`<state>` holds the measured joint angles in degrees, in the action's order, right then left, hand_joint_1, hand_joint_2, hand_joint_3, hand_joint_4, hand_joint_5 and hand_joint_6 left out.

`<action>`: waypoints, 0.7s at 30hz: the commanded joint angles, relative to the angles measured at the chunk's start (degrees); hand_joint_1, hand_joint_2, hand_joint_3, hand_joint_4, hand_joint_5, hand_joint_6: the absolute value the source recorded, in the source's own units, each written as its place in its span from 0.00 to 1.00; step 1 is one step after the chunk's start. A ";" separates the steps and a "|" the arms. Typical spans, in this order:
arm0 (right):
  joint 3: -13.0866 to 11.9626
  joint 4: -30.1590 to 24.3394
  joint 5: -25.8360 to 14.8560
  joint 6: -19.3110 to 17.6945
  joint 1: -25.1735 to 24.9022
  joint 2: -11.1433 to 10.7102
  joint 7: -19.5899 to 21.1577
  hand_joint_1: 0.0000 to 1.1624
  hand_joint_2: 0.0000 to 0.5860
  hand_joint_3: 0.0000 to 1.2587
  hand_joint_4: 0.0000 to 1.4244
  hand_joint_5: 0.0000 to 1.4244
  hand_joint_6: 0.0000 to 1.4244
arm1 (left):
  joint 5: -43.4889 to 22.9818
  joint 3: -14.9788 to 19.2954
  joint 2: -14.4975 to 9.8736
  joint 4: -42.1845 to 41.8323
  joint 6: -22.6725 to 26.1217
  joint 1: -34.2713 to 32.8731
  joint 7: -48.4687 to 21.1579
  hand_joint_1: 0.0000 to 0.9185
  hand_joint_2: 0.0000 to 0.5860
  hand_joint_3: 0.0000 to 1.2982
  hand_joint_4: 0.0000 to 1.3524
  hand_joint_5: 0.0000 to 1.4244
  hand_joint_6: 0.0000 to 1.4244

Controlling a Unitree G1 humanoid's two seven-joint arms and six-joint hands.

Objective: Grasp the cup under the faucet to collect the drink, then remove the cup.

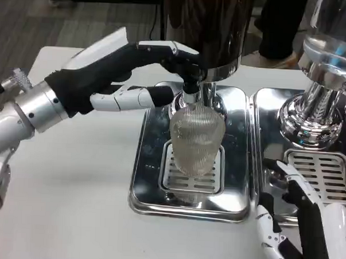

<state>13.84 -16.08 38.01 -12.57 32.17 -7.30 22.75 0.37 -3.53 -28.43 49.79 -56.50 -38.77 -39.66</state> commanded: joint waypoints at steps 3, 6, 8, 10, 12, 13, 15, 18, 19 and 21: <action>-0.02 0.68 -0.84 -0.66 -0.55 0.15 -0.17 0.35 0.87 0.20 0.12 0.12 0.24 | 4.19 -0.13 -1.81 -1.35 -4.91 -0.65 4.12 0.00 0.09 0.27 0.26 0.25 0.23; -0.04 0.79 -1.02 -0.67 -0.77 0.00 -0.33 0.35 0.87 0.20 0.12 0.12 0.24 | 5.62 -0.11 -2.32 -1.53 -5.77 -0.44 6.21 0.00 0.09 0.25 0.22 0.20 0.20; -0.09 0.81 -1.22 -0.64 -0.88 -0.14 -0.50 0.35 0.87 0.20 0.12 0.12 0.24 | 6.64 -0.12 -2.61 -1.77 -6.34 -0.14 7.41 0.00 0.09 0.23 0.20 0.18 0.19; -0.11 0.82 -1.37 -0.58 -0.99 -0.20 -0.62 0.35 0.87 0.20 0.12 0.12 0.24 | 7.07 -0.27 -2.81 -1.97 -6.51 0.18 8.03 0.00 0.09 0.23 0.19 0.17 0.18; -0.18 0.92 -1.74 -0.44 -1.28 -0.21 -0.91 0.35 0.87 0.20 0.12 0.12 0.24 | 7.17 -0.49 -2.89 -2.18 -6.43 0.53 8.34 0.00 0.09 0.22 0.19 0.17 0.18; -0.26 0.94 -1.92 -0.43 -1.36 -0.24 -1.05 0.35 0.87 0.20 0.12 0.12 0.24 | 7.11 -0.53 -2.87 -2.36 -6.33 0.84 8.43 0.00 0.09 0.22 0.19 0.17 0.18; -0.44 0.81 -2.16 -0.41 -1.54 -0.34 -1.42 0.35 0.87 0.20 0.12 0.12 0.24 | 6.61 -0.45 -2.80 -2.89 -6.05 1.69 8.45 0.00 0.10 0.21 0.17 0.16 0.18; -0.68 0.58 -2.28 -0.36 -1.66 -0.51 -1.91 0.35 0.87 0.20 0.12 0.12 0.24 | 5.57 -0.47 -2.75 -3.57 -5.53 2.54 7.98 0.00 0.10 0.20 0.16 0.15 0.17; -0.74 0.53 -2.32 -0.38 -1.62 -0.53 -1.99 0.35 0.87 0.20 0.12 0.12 0.24 | 5.18 -0.50 -2.74 -3.75 -5.40 2.76 7.73 0.00 0.10 0.20 0.16 0.15 0.17; -0.84 0.41 -2.35 -0.37 -1.52 -0.51 -2.16 0.35 0.87 0.20 0.12 0.12 0.24 | 4.34 -0.61 -2.70 -4.15 -5.04 3.13 7.18 0.00 0.10 0.20 0.16 0.15 0.17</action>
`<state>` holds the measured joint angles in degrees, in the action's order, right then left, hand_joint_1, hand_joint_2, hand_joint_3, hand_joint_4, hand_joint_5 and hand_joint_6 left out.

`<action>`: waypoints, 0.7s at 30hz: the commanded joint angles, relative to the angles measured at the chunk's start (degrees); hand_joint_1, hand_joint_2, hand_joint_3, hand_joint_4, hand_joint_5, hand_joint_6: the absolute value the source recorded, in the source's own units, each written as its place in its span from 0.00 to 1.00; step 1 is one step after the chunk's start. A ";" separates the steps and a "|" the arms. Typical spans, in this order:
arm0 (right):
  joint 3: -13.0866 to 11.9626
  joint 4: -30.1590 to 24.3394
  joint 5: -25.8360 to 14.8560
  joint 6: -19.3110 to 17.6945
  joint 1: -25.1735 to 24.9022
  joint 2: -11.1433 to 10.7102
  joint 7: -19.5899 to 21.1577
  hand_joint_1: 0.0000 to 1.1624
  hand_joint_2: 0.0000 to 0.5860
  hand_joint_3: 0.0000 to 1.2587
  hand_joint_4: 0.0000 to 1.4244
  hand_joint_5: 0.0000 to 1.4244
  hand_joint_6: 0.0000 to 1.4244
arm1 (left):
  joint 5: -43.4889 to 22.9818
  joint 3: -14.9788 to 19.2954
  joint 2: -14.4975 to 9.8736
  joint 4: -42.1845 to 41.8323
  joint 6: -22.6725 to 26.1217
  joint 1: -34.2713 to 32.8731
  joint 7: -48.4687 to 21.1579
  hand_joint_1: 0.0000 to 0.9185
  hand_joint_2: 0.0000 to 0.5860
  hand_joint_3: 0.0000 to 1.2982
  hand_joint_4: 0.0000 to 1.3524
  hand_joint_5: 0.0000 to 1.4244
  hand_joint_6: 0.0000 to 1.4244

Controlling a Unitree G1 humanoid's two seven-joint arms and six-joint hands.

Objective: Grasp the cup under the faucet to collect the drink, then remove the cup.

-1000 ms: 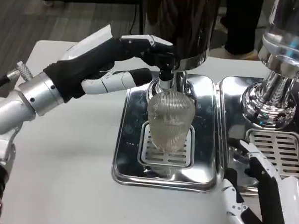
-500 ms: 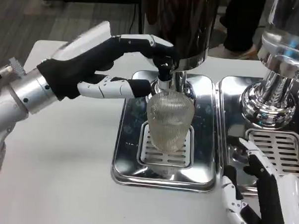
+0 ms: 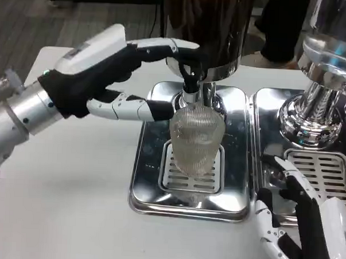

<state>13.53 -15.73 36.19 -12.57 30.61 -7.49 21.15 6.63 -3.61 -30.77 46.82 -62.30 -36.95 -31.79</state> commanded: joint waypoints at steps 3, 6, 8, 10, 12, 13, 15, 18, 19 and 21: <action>-0.62 0.05 -0.65 -0.30 0.15 -0.18 -0.70 0.35 0.87 0.20 0.12 0.12 0.24 | -4.01 -0.90 -0.19 -1.73 1.56 1.81 -2.24 0.00 0.10 0.20 0.16 0.15 0.17; -0.71 0.06 -0.79 -0.32 0.27 -0.08 -0.76 0.35 0.87 0.20 0.12 0.12 0.24 | -6.53 -1.37 -0.03 -2.55 2.76 2.25 -4.60 0.00 0.10 0.20 0.16 0.16 0.17; -0.69 0.17 -0.82 -0.31 0.24 0.01 -0.73 0.35 0.87 0.20 0.12 0.12 0.23 | -8.01 -1.56 0.03 -2.74 3.42 2.34 -5.98 0.00 0.10 0.20 0.16 0.17 0.18; -0.68 0.40 -0.91 -0.31 0.18 0.11 -0.67 0.35 0.87 0.20 0.12 0.12 0.23 | -9.73 -1.64 0.15 -2.63 4.17 2.29 -7.60 0.00 0.11 0.20 0.16 0.18 0.18; -0.75 0.51 -1.04 -0.35 0.16 0.10 -0.69 0.35 0.87 0.20 0.12 0.12 0.23 | -10.82 -1.71 0.20 -2.70 4.59 2.24 -8.78 0.00 0.12 0.20 0.17 0.19 0.19; -0.76 0.54 -1.07 -0.36 0.16 0.11 -0.68 0.35 0.87 0.20 0.12 0.12 0.23 | -11.18 -1.71 0.20 -2.77 4.77 2.23 -9.22 0.00 0.12 0.20 0.17 0.19 0.20; -0.80 0.56 -1.12 -0.38 0.17 0.09 -0.69 0.35 0.87 0.20 0.12 0.12 0.23 | -11.45 -1.68 0.10 -2.96 4.97 2.20 -9.76 0.00 0.12 0.21 0.18 0.20 0.21; -0.92 0.54 -1.28 -0.34 0.07 0.01 -0.85 0.35 0.87 0.20 0.12 0.12 0.23 | -11.27 -1.56 -0.06 -3.44 5.18 2.28 -9.82 0.00 0.12 0.21 0.19 0.21 0.22; -0.95 0.51 -1.34 -0.32 0.04 -0.01 -0.93 0.35 0.87 0.20 0.12 0.12 0.23 | -11.21 -1.52 -0.15 -3.65 5.22 2.35 -9.81 0.00 0.12 0.22 0.21 0.23 0.23; -1.03 0.45 -1.44 -0.33 0.05 -0.05 -1.06 0.35 0.87 0.20 0.12 0.12 0.23 | -11.13 -1.46 -0.31 -4.10 5.29 2.53 -9.74 0.00 0.12 0.23 0.22 0.24 0.25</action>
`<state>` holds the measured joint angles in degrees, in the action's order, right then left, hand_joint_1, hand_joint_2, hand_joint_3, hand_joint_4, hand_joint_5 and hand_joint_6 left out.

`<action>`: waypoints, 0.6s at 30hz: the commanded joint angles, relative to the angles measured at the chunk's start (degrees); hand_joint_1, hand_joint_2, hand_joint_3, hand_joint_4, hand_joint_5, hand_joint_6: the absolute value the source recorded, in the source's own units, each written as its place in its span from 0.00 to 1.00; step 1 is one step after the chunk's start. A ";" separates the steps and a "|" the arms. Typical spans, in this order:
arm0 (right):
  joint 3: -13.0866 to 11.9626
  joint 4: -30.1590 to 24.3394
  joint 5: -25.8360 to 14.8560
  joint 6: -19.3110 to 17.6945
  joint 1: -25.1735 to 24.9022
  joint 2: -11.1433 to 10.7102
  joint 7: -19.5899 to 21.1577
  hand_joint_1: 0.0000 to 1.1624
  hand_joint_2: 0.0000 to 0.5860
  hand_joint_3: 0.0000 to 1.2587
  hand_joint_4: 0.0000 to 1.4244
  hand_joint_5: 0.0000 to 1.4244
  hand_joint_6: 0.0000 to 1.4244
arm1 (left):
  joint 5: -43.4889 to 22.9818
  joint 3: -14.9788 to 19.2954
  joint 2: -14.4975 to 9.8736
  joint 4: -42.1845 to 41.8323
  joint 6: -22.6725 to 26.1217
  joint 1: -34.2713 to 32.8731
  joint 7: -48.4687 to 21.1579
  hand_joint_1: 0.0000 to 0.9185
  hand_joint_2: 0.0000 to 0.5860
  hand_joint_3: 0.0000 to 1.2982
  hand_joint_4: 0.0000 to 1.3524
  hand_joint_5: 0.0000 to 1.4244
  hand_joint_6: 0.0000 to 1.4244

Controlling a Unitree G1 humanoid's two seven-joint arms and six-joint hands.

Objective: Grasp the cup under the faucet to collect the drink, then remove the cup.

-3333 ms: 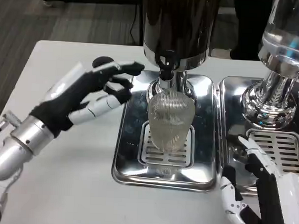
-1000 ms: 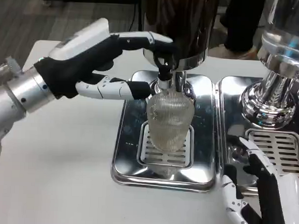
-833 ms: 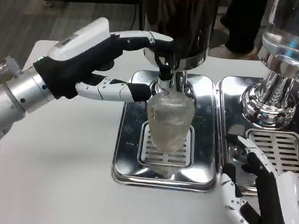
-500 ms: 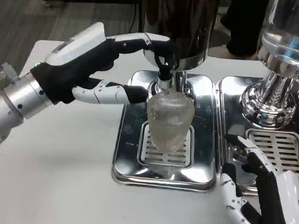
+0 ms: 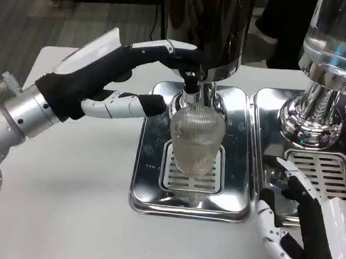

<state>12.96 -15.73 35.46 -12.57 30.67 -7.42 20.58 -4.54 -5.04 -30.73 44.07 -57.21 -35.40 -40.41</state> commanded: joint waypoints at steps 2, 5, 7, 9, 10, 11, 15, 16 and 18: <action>-0.52 0.43 -0.82 -0.32 -0.03 -0.11 -0.64 0.35 0.87 0.20 0.12 0.12 0.22 | 0.01 0.03 -0.49 -1.78 0.27 1.21 -1.12 0.00 0.12 0.24 0.23 0.25 0.25; -0.61 0.51 -1.32 -0.30 -0.19 0.00 -0.89 0.35 0.87 0.20 0.12 0.12 0.22 | -0.10 0.11 -0.68 -2.43 0.41 1.56 -1.19 0.00 0.12 0.24 0.23 0.25 0.26; -0.72 0.75 -1.77 -0.24 -0.64 0.19 -1.05 0.35 0.87 0.20 0.12 0.12 0.22 | -0.17 0.18 -0.85 -2.89 0.53 1.82 -1.25 0.00 0.12 0.24 0.24 0.25 0.26; -0.85 1.05 -2.18 -0.19 -1.31 0.41 -1.24 0.35 0.87 0.20 0.12 0.12 0.22 | -0.24 0.28 -1.06 -3.36 0.86 2.11 -1.33 0.00 0.13 0.25 0.24 0.26 0.26; -0.91 1.16 -2.30 -0.15 -1.62 0.46 -1.33 0.35 0.87 0.20 0.12 0.12 0.22 | -0.24 0.34 -1.15 -3.54 0.97 2.23 -1.32 0.00 0.13 0.25 0.24 0.26 0.26; -0.95 1.25 -2.42 -0.09 -1.95 0.48 -1.44 0.35 0.86 0.20 0.12 0.12 0.22 | -0.29 0.38 -1.22 -3.68 1.11 2.32 -1.34 0.00 0.13 0.25 0.24 0.26 0.26; -1.15 1.69 -3.20 0.33 -3.27 0.74 -2.13 0.36 0.84 0.19 0.12 0.11 0.21 | -0.30 0.50 -1.40 -4.08 1.49 2.58 -1.29 0.00 0.13 0.25 0.25 0.27 0.26; -1.19 1.95 -3.58 0.48 -3.74 0.92 -2.37 0.36 0.84 0.19 0.12 0.11 0.21 | -0.27 0.53 -1.41 -4.13 1.56 2.61 -1.25 0.00 0.13 0.25 0.25 0.27 0.26; -1.26 2.58 -4.65 0.86 -4.77 1.40 -2.96 0.37 0.83 0.18 0.12 0.11 0.21 | -0.36 0.58 -1.44 -4.29 1.73 2.76 -1.32 0.00 0.13 0.25 0.25 0.27 0.26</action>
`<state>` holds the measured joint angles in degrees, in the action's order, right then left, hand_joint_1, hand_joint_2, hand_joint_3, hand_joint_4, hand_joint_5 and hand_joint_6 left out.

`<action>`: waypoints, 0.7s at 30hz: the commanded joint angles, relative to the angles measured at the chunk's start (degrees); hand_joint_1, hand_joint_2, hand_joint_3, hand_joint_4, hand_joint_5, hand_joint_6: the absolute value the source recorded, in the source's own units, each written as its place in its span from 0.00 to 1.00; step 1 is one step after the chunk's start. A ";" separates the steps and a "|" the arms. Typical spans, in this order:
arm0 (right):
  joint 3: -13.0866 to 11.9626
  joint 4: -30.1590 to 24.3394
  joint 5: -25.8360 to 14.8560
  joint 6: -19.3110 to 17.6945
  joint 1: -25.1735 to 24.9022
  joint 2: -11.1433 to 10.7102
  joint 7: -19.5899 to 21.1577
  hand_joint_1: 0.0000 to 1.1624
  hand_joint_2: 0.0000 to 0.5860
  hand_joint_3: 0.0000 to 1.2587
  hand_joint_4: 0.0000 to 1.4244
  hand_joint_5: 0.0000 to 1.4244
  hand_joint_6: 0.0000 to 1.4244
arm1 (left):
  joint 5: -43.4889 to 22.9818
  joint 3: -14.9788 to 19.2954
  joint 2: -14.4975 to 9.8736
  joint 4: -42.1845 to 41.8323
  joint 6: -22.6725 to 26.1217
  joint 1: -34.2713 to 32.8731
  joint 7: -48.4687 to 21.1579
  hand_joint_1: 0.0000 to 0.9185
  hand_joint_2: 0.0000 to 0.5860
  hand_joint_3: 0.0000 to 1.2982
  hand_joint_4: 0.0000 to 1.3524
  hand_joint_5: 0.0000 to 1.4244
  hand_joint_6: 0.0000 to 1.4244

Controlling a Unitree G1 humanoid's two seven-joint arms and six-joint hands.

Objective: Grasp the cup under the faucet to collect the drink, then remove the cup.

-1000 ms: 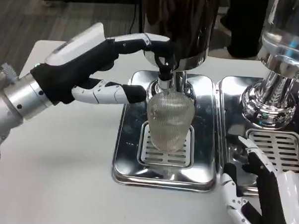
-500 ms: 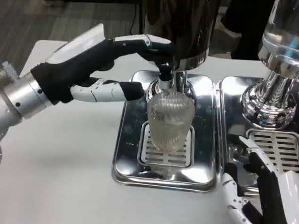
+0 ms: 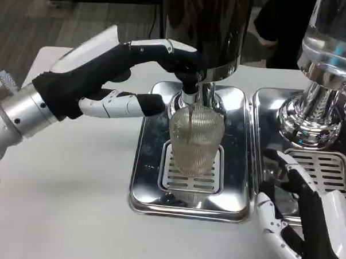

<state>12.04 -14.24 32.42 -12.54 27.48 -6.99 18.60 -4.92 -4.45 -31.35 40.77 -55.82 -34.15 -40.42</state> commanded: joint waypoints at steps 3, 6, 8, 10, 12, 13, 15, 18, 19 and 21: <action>-0.35 2.21 -2.98 1.59 -4.31 1.64 -2.29 0.39 0.64 0.16 0.11 0.12 0.21 | -0.01 0.01 -0.72 -1.18 0.65 1.70 -1.38 0.00 0.13 0.25 0.25 0.27 0.26; -0.36 2.65 -3.67 2.59 -6.34 1.79 -3.85 0.39 0.56 0.14 0.10 0.12 0.21 | 0.00 0.03 -0.66 -1.49 0.86 1.90 -1.38 0.00 0.13 0.25 0.25 0.27 0.26; -0.50 2.90 -4.34 3.20 -7.26 1.84 -5.00 0.40 0.44 0.05 0.06 0.11 0.22 | 0.02 0.04 -0.66 -1.67 1.00 2.01 -1.35 0.00 0.13 0.25 0.25 0.27 0.26; -0.58 3.00 -4.77 3.74 -7.94 1.81 -5.92 0.39 0.39 0.00 0.03 0.11 0.23 | 0.10 0.09 -0.73 -1.86 1.18 2.16 -1.30 0.00 0.13 0.25 0.25 0.27 0.27; -0.49 3.04 -5.03 4.72 -8.78 1.69 -7.08 0.40 0.37 0.00 0.01 0.10 0.24 | 0.18 0.16 -0.74 -2.03 1.30 2.27 -1.21 0.00 0.13 0.25 0.25 0.27 0.27; -0.41 3.09 -5.12 5.27 -9.23 1.63 -7.70 0.41 0.36 0.00 0.00 0.10 0.24 | 0.21 0.20 -0.71 -2.10 1.35 2.30 -1.18 0.00 0.13 0.25 0.25 0.27 0.27; -0.28 3.21 -5.27 6.06 -9.87 1.65 -8.54 0.41 0.36 0.00 0.00 0.10 0.24 | 0.13 0.25 -0.69 -2.35 1.52 2.39 -1.23 0.00 0.13 0.25 0.25 0.27 0.27; -0.02 3.94 -5.99 7.73 -11.64 1.81 -10.53 0.41 0.35 0.00 0.00 0.07 0.23 | 0.14 0.31 -0.63 -2.45 1.71 2.38 -1.28 0.00 0.13 0.25 0.25 0.27 0.27; 0.07 4.44 -6.35 8.34 -12.55 1.93 -11.24 0.41 0.34 0.00 0.00 0.05 0.22 | 0.13 0.35 -0.59 -2.45 1.74 2.39 -1.30 0.00 0.13 0.25 0.25 0.27 0.26; 0.18 5.47 -7.14 9.15 -14.20 2.08 -12.43 0.41 0.34 0.00 0.00 0.04 0.22 | 0.10 0.43 -0.55 -2.53 1.80 2.44 -1.26 0.00 0.14 0.25 0.25 0.27 0.26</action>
<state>11.95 -10.24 26.46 -4.78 15.12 -5.11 7.68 -4.97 -3.67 -31.43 38.73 -54.25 -33.08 -40.42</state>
